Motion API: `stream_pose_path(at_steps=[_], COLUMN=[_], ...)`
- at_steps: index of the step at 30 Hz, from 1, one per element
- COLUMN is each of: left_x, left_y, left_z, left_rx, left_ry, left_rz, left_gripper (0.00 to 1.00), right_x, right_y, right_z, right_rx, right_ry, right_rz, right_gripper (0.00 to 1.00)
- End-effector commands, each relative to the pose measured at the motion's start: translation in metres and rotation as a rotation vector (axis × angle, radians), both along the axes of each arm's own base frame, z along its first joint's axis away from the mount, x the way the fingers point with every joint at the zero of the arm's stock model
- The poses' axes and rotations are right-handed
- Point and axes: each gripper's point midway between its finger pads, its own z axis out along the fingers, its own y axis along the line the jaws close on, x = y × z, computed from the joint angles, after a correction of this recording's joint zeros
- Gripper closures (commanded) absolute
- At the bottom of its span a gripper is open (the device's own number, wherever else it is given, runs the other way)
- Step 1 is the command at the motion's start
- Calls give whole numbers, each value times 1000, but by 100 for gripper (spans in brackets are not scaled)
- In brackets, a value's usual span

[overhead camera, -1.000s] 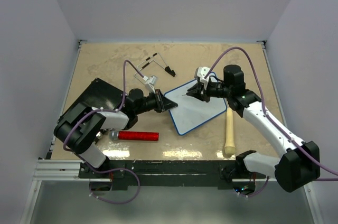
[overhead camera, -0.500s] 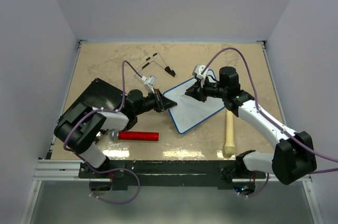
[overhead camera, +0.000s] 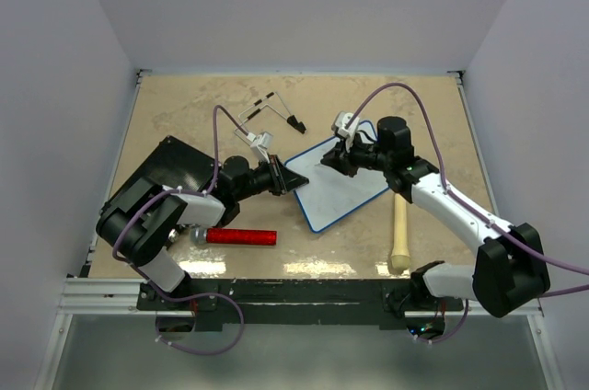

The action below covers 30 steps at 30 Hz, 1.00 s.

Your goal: Write a sentence on the whiteboard

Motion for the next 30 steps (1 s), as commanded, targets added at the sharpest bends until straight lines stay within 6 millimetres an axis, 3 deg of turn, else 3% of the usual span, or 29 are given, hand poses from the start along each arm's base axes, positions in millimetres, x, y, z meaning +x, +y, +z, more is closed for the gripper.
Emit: stream_pose_path(at_steps=[1,18,30], left_x=[5,1,3], left_y=[-7,-17,-14], left_z=[36,34,35], left_rx=[-84,-86,-69], left_ry=[-136,-136,-148], left_rz=[-14,-49,-34], left_gripper=[100,100,100], right_x=[8,3,-8], right_y=[5,19,21], right_z=[9,8,-6], right_rx=[9,13,-49], right_ry=[-36,-28,16], right_rz=[-17,21,99], right_gripper=[100,100,100])
